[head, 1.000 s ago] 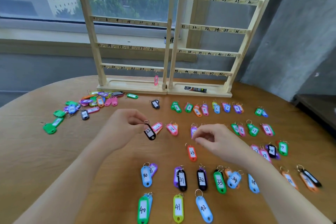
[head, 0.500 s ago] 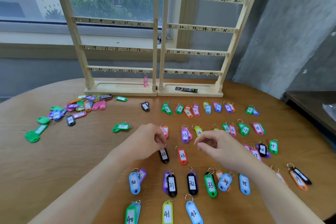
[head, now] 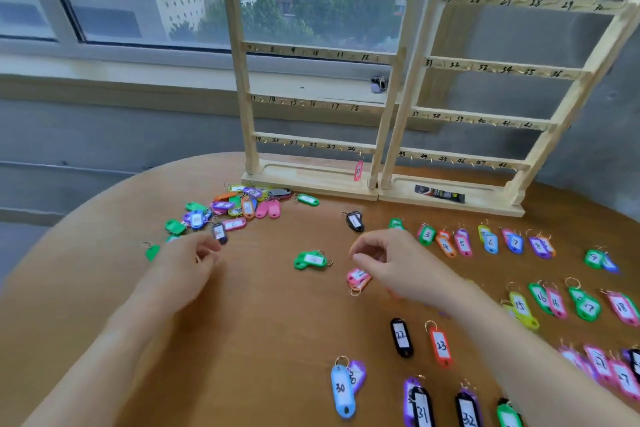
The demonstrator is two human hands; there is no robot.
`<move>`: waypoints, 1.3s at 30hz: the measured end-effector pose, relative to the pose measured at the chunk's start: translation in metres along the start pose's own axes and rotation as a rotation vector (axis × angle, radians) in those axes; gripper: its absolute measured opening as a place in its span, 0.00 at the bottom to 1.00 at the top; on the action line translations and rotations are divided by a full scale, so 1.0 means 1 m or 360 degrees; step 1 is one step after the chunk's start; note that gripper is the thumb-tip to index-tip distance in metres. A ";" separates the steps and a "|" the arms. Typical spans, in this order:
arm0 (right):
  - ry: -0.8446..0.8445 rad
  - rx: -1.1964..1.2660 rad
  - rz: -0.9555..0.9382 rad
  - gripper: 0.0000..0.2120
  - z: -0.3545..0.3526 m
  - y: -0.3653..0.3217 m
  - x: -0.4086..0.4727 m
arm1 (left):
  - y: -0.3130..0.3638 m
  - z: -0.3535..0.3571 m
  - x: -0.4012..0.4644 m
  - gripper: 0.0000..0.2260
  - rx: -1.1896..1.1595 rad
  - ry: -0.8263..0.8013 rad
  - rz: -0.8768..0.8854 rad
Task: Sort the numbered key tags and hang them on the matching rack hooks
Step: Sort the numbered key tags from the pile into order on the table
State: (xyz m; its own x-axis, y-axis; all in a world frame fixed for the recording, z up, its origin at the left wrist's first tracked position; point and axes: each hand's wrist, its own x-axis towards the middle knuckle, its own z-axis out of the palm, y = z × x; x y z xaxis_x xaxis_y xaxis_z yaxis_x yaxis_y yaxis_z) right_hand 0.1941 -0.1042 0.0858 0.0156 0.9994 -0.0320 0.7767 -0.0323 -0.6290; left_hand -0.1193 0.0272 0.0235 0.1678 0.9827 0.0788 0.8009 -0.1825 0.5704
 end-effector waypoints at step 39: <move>0.0033 -0.0209 0.0193 0.04 0.089 -0.057 0.194 | -0.032 0.013 0.068 0.06 0.0285 0.0353 0.0318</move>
State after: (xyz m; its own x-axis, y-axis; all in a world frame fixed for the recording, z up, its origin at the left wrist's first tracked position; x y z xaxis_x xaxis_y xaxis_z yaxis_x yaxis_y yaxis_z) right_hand 0.0964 0.0900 0.0464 0.1264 0.9884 -0.0846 0.8440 -0.1519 -0.5145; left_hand -0.1256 0.0995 0.0002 0.2181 0.9066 0.3613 0.8562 -0.3554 0.3749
